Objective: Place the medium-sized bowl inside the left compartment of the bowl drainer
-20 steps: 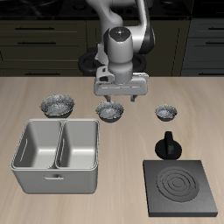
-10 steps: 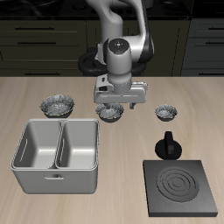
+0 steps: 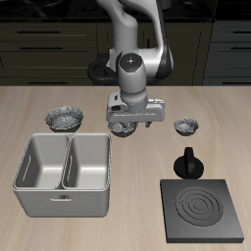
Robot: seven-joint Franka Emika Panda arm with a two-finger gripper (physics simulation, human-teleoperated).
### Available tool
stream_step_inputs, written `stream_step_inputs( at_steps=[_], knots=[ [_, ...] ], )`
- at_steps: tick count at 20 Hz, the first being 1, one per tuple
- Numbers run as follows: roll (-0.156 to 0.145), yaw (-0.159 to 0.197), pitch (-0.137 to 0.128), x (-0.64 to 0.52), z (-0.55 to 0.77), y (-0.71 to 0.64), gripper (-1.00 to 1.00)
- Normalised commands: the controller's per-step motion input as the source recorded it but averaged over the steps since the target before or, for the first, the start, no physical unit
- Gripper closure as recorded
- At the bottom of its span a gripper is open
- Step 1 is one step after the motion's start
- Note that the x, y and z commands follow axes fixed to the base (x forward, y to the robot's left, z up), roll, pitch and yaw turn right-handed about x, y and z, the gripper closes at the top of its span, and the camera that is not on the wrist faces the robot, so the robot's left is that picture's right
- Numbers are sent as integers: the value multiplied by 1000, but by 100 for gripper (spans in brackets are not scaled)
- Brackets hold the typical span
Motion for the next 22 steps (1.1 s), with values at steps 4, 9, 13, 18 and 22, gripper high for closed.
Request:
stream_step_inputs(
  at_steps=[4,9,13,18,22],
  knots=[
    [21,0,11,-25,-49,63,100],
    [14,3,-17,-22,113,-26,100],
    [4,19,-36,8,230,-101,100],
    [-7,19,-65,14,430,-119,100],
    [-23,-12,-46,48,514,-216,100]
  ],
)
